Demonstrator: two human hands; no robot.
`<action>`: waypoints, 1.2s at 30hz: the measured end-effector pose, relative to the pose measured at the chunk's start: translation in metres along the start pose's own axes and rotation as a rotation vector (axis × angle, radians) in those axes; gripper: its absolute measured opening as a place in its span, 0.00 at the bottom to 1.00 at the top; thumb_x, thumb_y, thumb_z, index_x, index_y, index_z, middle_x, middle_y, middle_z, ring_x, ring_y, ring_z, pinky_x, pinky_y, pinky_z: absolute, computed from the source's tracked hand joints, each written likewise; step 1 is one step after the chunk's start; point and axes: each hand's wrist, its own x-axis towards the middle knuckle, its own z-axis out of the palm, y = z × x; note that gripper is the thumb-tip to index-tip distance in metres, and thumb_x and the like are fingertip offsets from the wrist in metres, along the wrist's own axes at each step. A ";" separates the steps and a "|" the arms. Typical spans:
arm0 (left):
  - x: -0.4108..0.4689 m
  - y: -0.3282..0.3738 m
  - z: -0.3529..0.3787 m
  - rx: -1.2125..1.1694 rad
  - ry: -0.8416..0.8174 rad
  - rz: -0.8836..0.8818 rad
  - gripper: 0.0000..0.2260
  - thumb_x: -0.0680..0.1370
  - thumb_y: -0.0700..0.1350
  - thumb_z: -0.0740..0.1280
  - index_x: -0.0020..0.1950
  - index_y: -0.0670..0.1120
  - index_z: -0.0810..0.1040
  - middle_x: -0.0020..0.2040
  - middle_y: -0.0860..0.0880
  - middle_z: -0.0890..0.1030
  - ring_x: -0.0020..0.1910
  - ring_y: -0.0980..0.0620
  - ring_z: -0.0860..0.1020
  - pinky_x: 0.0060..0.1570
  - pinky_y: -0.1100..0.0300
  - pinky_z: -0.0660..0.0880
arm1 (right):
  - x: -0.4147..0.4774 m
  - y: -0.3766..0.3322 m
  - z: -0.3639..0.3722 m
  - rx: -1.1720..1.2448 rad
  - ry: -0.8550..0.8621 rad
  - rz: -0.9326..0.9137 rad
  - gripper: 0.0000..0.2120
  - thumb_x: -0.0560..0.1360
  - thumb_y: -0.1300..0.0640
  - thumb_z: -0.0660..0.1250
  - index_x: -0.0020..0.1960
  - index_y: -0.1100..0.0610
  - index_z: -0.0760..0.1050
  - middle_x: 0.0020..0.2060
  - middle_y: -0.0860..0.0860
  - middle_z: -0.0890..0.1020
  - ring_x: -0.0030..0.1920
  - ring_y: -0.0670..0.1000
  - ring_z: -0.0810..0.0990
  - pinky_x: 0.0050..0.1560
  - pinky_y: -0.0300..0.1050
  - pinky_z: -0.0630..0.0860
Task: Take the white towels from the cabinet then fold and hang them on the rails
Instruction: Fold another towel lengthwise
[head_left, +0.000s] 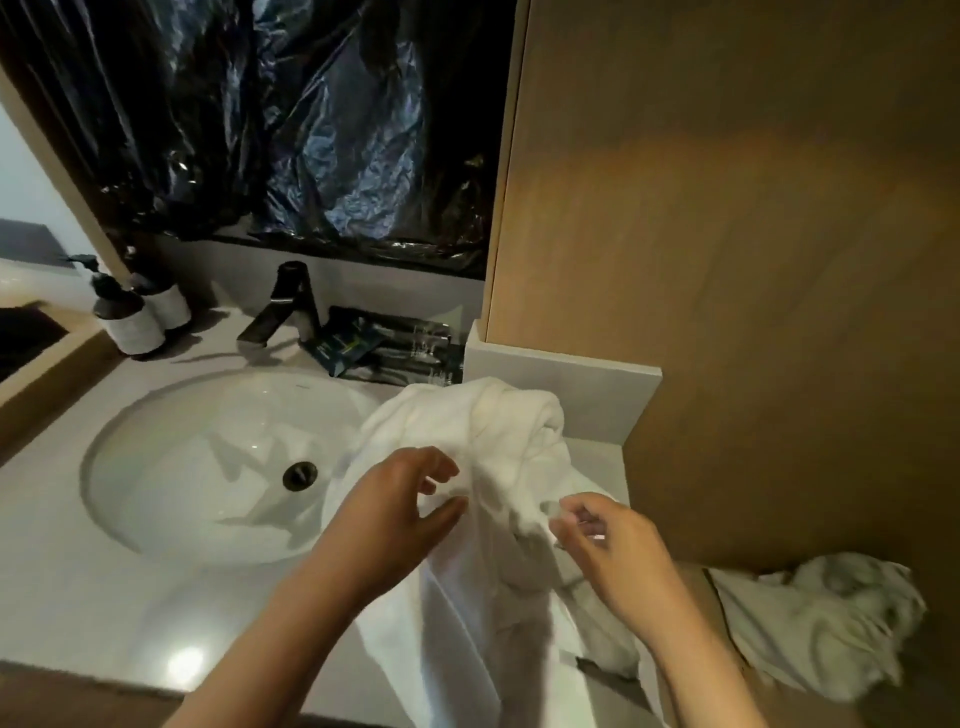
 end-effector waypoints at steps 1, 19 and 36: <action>0.007 -0.005 -0.003 -0.004 -0.024 0.023 0.12 0.75 0.54 0.69 0.57 0.55 0.76 0.53 0.60 0.77 0.50 0.63 0.76 0.53 0.62 0.77 | 0.000 -0.003 0.006 0.033 0.013 0.027 0.06 0.78 0.50 0.67 0.50 0.51 0.79 0.46 0.44 0.83 0.48 0.45 0.80 0.52 0.44 0.78; 0.034 -0.038 -0.009 -0.149 -0.114 0.160 0.09 0.75 0.48 0.71 0.54 0.53 0.78 0.47 0.56 0.80 0.45 0.60 0.79 0.48 0.64 0.77 | 0.047 -0.030 0.059 0.464 0.169 0.173 0.19 0.78 0.55 0.67 0.33 0.61 0.65 0.30 0.53 0.67 0.33 0.50 0.66 0.39 0.44 0.66; 0.057 -0.034 -0.006 0.151 -0.073 0.299 0.19 0.74 0.58 0.64 0.50 0.44 0.84 0.65 0.46 0.75 0.58 0.43 0.77 0.58 0.55 0.72 | 0.021 -0.065 -0.008 0.533 0.430 -0.065 0.12 0.83 0.56 0.58 0.46 0.63 0.71 0.35 0.53 0.70 0.36 0.46 0.68 0.37 0.38 0.67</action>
